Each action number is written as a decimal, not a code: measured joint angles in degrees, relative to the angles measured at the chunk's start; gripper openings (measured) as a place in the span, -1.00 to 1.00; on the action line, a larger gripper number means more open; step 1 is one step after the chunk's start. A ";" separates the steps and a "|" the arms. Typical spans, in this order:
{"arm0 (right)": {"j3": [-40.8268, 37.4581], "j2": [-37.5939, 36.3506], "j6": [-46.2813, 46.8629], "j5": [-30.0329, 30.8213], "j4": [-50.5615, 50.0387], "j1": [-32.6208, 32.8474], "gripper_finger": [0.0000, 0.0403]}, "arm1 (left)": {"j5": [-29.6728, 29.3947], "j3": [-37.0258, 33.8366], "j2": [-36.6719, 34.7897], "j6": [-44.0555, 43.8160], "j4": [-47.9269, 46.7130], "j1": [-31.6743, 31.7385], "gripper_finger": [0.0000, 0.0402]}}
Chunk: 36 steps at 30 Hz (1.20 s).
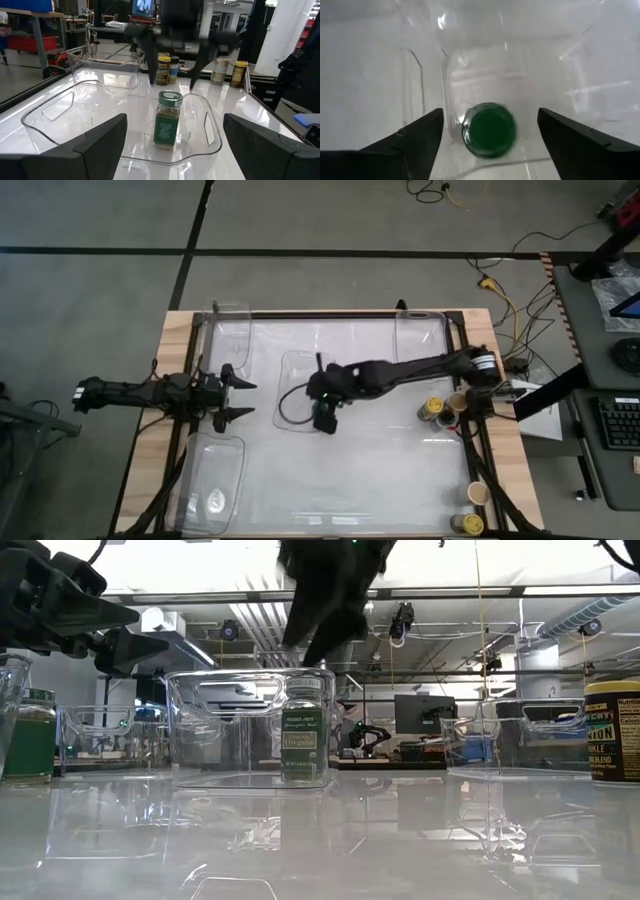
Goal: Sort spices by type
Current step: Put the green seasoning bottle into the center transparent bin
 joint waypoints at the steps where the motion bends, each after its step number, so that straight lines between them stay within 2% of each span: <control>1: -0.01 -1.51 -0.59 0.02 -0.49 0.00 0.60 | 0.01 0.00 -0.01 -0.01 0.01 -0.01 0.57; 6: -0.36 -8.17 -4.78 0.18 -2.78 0.19 0.67 | 0.01 -0.02 -0.02 0.00 0.02 0.00 0.57; 11: -4.41 -14.00 -8.74 0.30 -3.50 0.43 0.65 | 0.02 0.00 0.04 -0.01 -0.01 -0.02 0.57; 16: -10.46 -18.20 -12.25 9.37 0.97 0.38 0.58 | 0.00 -0.02 0.15 0.00 0.07 0.00 0.57; 18: -13.81 -18.97 -12.81 11.89 5.11 0.08 0.55 | 0.00 -0.02 0.17 -0.01 0.00 -0.02 0.57; 21: -17.25 -19.45 -14.46 11.93 9.18 -0.59 0.51 | 0.00 -0.02 0.27 0.41 1.51 0.00 0.57; 32: -19.86 -19.83 -14.86 12.00 13.29 1.36 0.36 | 0.04 0.00 0.07 2.76 15.52 0.00 0.57; 35: -20.75 -19.89 -14.18 12.05 13.08 3.00 0.31 | 0.90 0.00 0.24 -1.79 15.16 0.00 0.57; 36: -21.06 -19.87 -14.18 12.07 13.11 3.81 0.29 | 3.33 0.00 0.48 -3.84 15.19 0.02 0.57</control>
